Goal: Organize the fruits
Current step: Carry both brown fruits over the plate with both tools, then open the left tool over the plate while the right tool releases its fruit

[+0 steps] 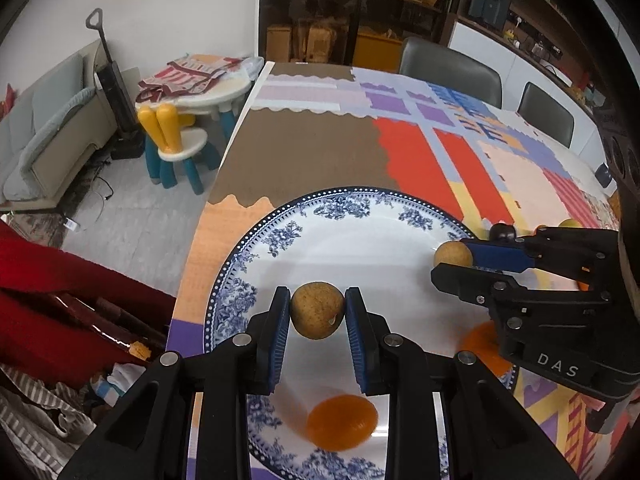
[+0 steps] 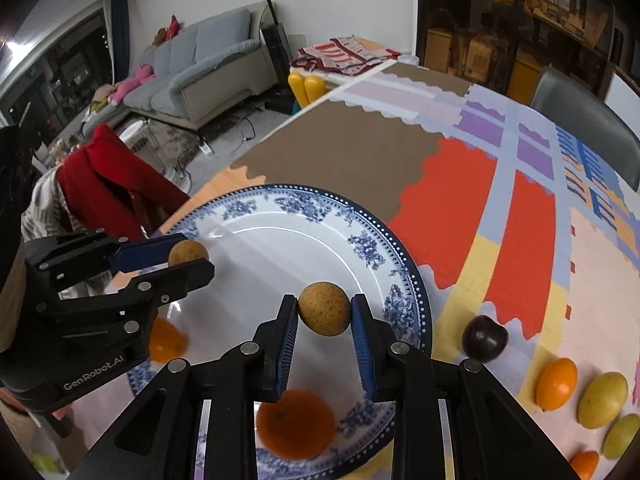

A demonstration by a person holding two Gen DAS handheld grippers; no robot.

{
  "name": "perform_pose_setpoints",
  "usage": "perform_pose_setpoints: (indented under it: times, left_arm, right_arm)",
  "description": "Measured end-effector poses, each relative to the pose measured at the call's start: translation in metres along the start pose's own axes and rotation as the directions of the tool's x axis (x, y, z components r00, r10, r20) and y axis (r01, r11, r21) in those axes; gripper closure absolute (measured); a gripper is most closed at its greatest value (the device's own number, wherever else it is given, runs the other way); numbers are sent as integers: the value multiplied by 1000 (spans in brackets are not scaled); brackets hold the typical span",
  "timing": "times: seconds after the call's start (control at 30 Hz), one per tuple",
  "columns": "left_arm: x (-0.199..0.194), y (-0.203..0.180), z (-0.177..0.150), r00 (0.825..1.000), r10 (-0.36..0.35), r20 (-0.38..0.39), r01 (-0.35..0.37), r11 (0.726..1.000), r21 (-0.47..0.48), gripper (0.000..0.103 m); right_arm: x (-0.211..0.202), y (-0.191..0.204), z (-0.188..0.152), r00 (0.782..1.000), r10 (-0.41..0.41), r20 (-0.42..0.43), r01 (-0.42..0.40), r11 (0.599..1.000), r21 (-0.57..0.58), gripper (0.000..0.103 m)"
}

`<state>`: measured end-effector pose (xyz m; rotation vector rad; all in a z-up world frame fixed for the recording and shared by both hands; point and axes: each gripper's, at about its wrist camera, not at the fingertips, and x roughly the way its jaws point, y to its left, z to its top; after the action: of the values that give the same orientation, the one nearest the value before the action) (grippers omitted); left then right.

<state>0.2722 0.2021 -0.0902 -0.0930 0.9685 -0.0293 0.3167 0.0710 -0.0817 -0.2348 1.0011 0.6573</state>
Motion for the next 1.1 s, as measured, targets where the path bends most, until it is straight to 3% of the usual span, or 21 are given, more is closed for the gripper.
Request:
perform_pose_setpoints:
  times: [0.2,0.27,0.4,0.53,0.63,0.8,0.97,1.1]
  left_arm:
    - [7,-1,3,1000,-9,-18,9,1000,-4,75]
    - [7,-2,3,1000,-5,-17,6,1000,4,71]
    - [0,-3,4,1000,22,-4,-22,1000,3,67]
    - [-21,-8,2,997,55,48,-56,998,19,66]
    - [-41,-15,0,993,71,91,-73,997,23,59]
    - [-74,-29,-4,978,121,171,-128,992,25,56]
    - [-100,-46,-11,971,96,218,-103,994,24,49]
    - [-118,-65,-18,965,77,252,-90,995,38,44]
  right_arm:
    - [7,-2,1,1000,2,-18,-2,1000,2,75]
    - [8,-2,1,1000,7,-21,-7,1000,-2,74]
    - [7,-1,0,1000,9,-14,-9,1000,-1,65]
    - [-8,-1,-4,1000,-15,25,16,1000,-10,65]
    - [-26,1,-8,997,-32,69,33,999,-17,65]
    - [-60,4,-17,987,-59,148,65,997,-31,65]
    - [-95,0,-32,975,-73,209,75,997,-1,64]
    - [-118,-6,-45,960,-98,261,93,995,31,53]
